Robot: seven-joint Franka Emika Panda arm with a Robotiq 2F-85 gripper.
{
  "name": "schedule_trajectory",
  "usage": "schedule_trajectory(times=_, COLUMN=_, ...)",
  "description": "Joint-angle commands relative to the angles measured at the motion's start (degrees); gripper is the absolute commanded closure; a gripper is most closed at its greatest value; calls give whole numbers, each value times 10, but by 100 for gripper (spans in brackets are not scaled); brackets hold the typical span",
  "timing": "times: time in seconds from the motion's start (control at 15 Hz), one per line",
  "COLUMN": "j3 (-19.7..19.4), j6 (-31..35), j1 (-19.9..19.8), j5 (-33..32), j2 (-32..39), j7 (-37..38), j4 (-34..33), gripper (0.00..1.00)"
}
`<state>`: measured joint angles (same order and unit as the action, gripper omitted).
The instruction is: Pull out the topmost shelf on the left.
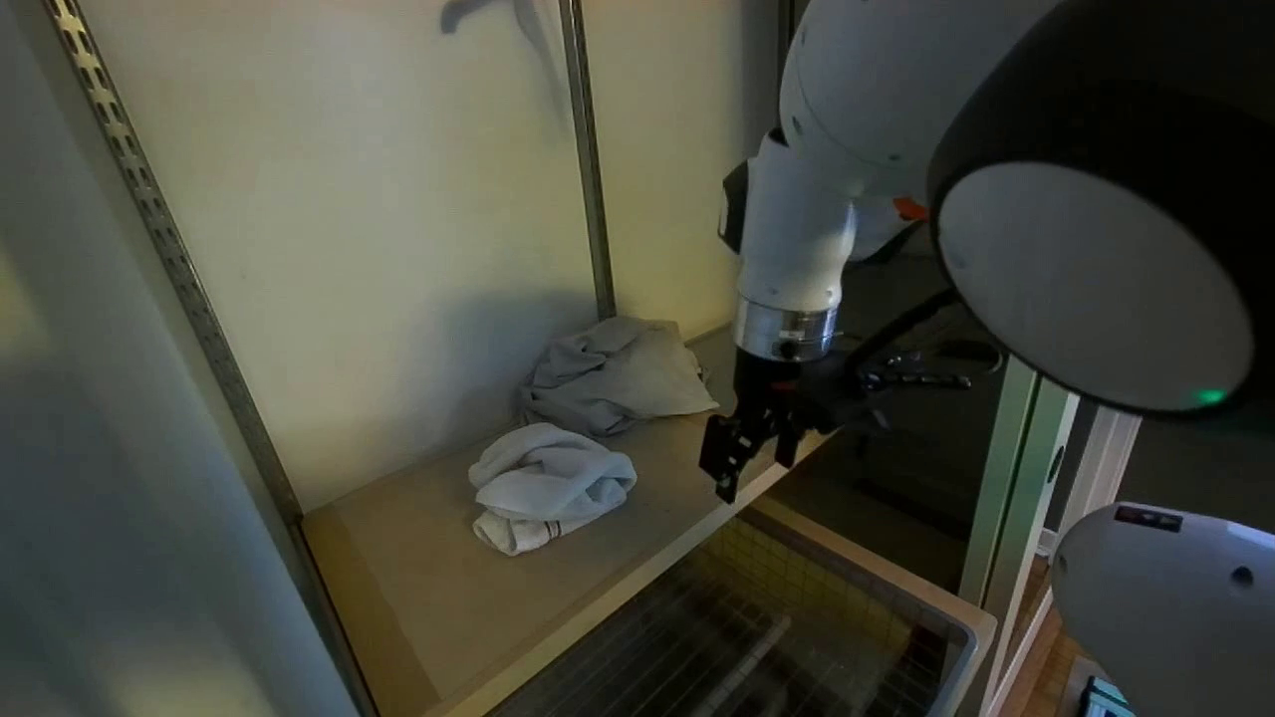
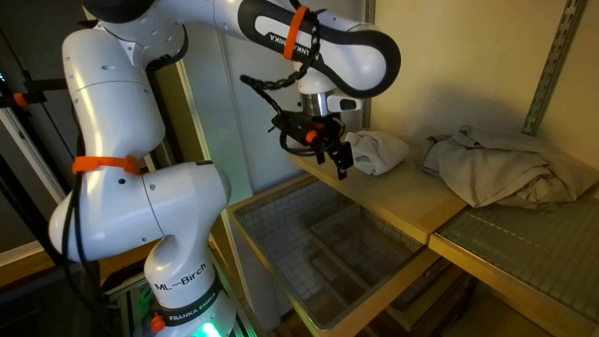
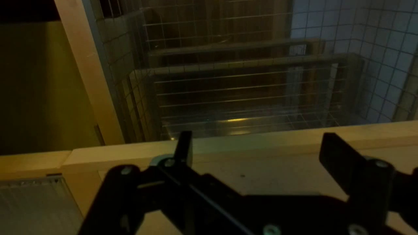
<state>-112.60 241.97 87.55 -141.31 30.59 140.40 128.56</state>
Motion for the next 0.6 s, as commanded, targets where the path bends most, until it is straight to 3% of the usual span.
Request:
schedule_trajectory(times=0.0, j3=-55, j6=3, j1=72, j5=-27, j2=0, j7=24, j4=-14, gripper=0)
schedule_trajectory(times=0.07, j3=-64, j6=1, j1=83, j5=-16, j2=5, j7=-4, j4=-18, gripper=0)
schedule_trajectory(times=0.13, j3=-38, j6=-1, j1=49, j5=-10, j2=8, j7=6, j4=-15, gripper=0)
schedule_trajectory(times=0.27, j3=-50, j6=-2, j1=69, j5=-10, j2=8, j7=3, j4=-21, gripper=0)
schedule_trajectory(times=0.53, j3=-52, j6=-2, j1=73, j5=-10, j2=8, j7=0, j4=-22, gripper=0)
